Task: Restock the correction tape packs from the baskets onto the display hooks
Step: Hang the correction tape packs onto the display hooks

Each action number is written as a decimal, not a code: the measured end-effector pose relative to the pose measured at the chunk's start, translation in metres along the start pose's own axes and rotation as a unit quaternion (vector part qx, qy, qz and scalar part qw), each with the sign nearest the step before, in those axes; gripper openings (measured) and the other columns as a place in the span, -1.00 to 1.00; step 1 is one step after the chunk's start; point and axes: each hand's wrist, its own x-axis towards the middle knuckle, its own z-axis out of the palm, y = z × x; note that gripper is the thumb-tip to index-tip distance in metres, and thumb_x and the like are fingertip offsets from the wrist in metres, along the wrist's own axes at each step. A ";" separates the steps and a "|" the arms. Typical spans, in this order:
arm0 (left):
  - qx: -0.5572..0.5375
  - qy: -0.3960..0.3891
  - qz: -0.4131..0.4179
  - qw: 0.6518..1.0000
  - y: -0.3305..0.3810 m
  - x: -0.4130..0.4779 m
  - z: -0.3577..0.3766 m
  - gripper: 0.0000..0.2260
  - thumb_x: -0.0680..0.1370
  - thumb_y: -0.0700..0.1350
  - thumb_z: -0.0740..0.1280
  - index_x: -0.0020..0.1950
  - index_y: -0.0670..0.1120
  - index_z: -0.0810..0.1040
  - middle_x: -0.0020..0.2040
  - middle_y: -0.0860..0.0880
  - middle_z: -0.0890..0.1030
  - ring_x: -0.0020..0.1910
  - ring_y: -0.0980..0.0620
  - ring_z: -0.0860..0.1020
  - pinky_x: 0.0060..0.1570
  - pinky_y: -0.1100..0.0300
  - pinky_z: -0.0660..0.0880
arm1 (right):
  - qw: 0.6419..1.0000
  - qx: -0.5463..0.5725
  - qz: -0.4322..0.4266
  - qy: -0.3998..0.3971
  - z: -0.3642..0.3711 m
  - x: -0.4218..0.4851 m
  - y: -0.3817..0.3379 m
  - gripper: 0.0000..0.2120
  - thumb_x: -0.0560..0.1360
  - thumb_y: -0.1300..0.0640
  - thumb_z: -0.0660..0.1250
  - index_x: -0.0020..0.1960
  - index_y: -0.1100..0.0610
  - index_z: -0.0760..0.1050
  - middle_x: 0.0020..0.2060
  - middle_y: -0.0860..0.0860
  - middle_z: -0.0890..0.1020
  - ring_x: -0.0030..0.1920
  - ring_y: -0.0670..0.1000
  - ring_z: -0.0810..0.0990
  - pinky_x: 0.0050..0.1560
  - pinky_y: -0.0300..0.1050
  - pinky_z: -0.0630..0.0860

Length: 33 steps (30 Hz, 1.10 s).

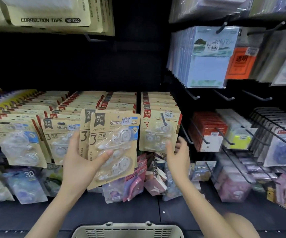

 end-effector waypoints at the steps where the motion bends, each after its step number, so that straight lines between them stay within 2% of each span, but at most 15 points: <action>1: -0.003 -0.011 -0.004 1.000 -0.002 -0.001 -0.002 -0.15 0.26 -0.02 0.58 0.51 0.03 0.31 0.42 0.15 0.44 0.36 0.26 0.36 0.31 0.34 0.28 | 0.999 0.025 -0.014 -0.028 -0.003 -0.012 -0.005 -0.53 0.56 -0.18 0.26 0.36 0.07 0.41 0.16 -0.03 0.57 0.10 -0.09 0.58 0.08 -0.11 0.50; 3: -0.018 -0.043 -0.023 0.999 -0.007 -0.003 -0.001 -0.34 0.22 -0.01 0.56 0.29 0.15 0.45 0.17 0.21 0.62 0.18 0.26 0.55 0.18 0.25 0.44 | 0.987 0.093 -0.030 -0.127 -0.008 -0.034 -0.022 -0.65 0.52 -0.13 0.34 0.20 0.07 0.52 0.01 -0.14 0.62 -0.05 -0.26 0.57 -0.05 -0.38 0.46; 5: -0.033 -0.081 -0.039 0.995 -0.013 -0.009 0.002 -0.41 0.20 -0.09 0.58 0.17 0.15 0.47 0.06 0.22 0.66 0.03 0.24 0.63 0.00 0.29 0.54 | 0.968 0.131 -0.029 -0.210 -0.006 -0.049 -0.035 -0.73 0.47 -0.02 0.45 0.12 0.02 0.53 -0.05 -0.14 0.65 -0.10 -0.27 0.59 -0.09 -0.36 0.50; 7: -0.056 -0.097 -0.056 0.992 -0.019 -0.015 0.007 -0.38 0.18 -0.15 0.64 0.15 0.10 0.48 0.03 0.19 0.68 -0.01 0.20 0.65 -0.08 0.34 0.56 | 0.962 0.150 -0.006 -0.229 -0.001 -0.059 -0.042 -0.68 0.41 0.05 0.54 0.08 -0.01 0.50 -0.05 -0.12 0.67 -0.09 -0.22 0.64 -0.07 -0.24 0.58; 10: -0.093 -0.102 -0.093 0.986 -0.024 -0.021 0.009 -0.45 0.21 -0.17 0.58 0.13 0.07 0.49 -0.02 0.18 0.70 -0.05 0.18 0.66 -0.16 0.34 0.57 | 0.955 0.195 0.038 -0.221 0.002 -0.067 -0.043 -0.61 0.37 0.13 0.57 0.10 0.07 0.47 -0.01 -0.05 0.68 -0.07 -0.15 0.68 -0.06 -0.15 0.63; 11: -0.098 -0.097 -0.105 0.985 -0.027 -0.022 0.008 -0.47 0.22 -0.15 0.54 0.14 0.07 0.49 -0.01 0.17 0.70 -0.04 0.17 0.67 -0.16 0.30 0.58 | 0.948 0.221 0.054 -0.223 0.002 -0.067 -0.041 -0.60 0.38 0.16 0.56 0.11 0.10 0.46 0.00 0.00 0.68 -0.05 -0.09 0.69 -0.03 -0.07 0.65; 13: -0.088 -0.082 -0.120 0.985 -0.033 -0.022 0.002 -0.49 0.24 -0.09 0.52 0.16 0.08 0.51 0.03 0.14 0.70 0.02 0.14 0.66 -0.04 0.19 0.57 | 0.934 0.272 0.081 -0.217 -0.002 -0.066 -0.036 -0.57 0.36 0.18 0.56 0.13 0.14 0.43 0.04 0.07 0.68 0.02 0.04 0.70 0.08 0.19 0.62; 14: -0.082 -0.076 -0.123 0.986 -0.037 -0.022 -0.001 -0.50 0.26 -0.07 0.52 0.17 0.10 0.52 0.05 0.13 0.69 0.06 0.13 0.65 0.04 0.12 0.55 | 0.935 0.279 0.079 -0.205 -0.004 -0.064 -0.033 -0.55 0.35 0.16 0.56 0.14 0.14 0.43 0.04 0.07 0.68 0.03 0.06 0.70 0.11 0.25 0.59; 16: -0.067 -0.066 -0.124 0.988 -0.042 -0.022 -0.008 -0.55 0.32 -0.09 0.53 0.16 0.15 0.52 0.07 0.11 0.69 0.11 0.11 0.62 0.10 0.10 0.51 | 0.948 0.259 0.047 -0.179 -0.012 -0.061 -0.030 -0.56 0.34 0.16 0.57 0.13 0.12 0.45 0.04 0.04 0.68 0.04 0.03 0.69 0.12 0.21 0.59; 21: -0.044 -0.035 -0.089 0.994 -0.042 -0.015 -0.019 -0.60 0.42 -0.17 0.50 0.14 0.17 0.49 0.12 0.09 0.64 0.16 0.09 0.58 0.02 0.19 0.48 | 0.965 0.236 -0.045 -0.100 -0.041 -0.048 -0.025 -0.55 0.34 0.15 0.58 0.12 0.11 0.43 0.05 0.00 0.64 0.02 -0.08 0.66 -0.01 -0.11 0.62; 26: -0.050 -0.012 -0.062 0.997 -0.034 -0.006 -0.023 -0.60 0.34 -0.03 0.50 0.13 0.18 0.50 0.14 0.08 0.64 0.16 0.10 0.58 0.10 0.14 0.47 | 0.968 0.243 -0.047 -0.031 -0.053 -0.028 -0.019 -0.64 0.42 0.22 0.52 0.09 0.01 0.42 0.06 0.01 0.64 0.03 -0.02 0.66 0.06 0.01 0.61; 31: -0.042 -0.010 -0.047 0.998 -0.029 -0.002 -0.019 -0.57 0.31 0.03 0.49 0.14 0.19 0.49 0.15 0.09 0.63 0.18 0.11 0.57 0.15 0.11 0.46 | 0.974 0.221 -0.045 -0.031 -0.049 -0.015 -0.018 -0.65 0.42 0.18 0.53 0.06 -0.04 0.43 0.03 -0.03 0.65 0.02 -0.03 0.66 0.05 0.01 0.60; 33: -0.030 -0.014 -0.041 0.999 -0.028 -0.002 -0.018 -0.58 0.33 0.00 0.50 0.14 0.19 0.49 0.14 0.10 0.63 0.16 0.17 0.57 0.16 0.12 0.46 | 0.974 0.219 -0.050 -0.029 -0.046 -0.014 -0.019 -0.66 0.42 0.19 0.52 0.07 -0.03 0.45 0.01 -0.04 0.66 -0.02 -0.08 0.67 0.00 -0.07 0.61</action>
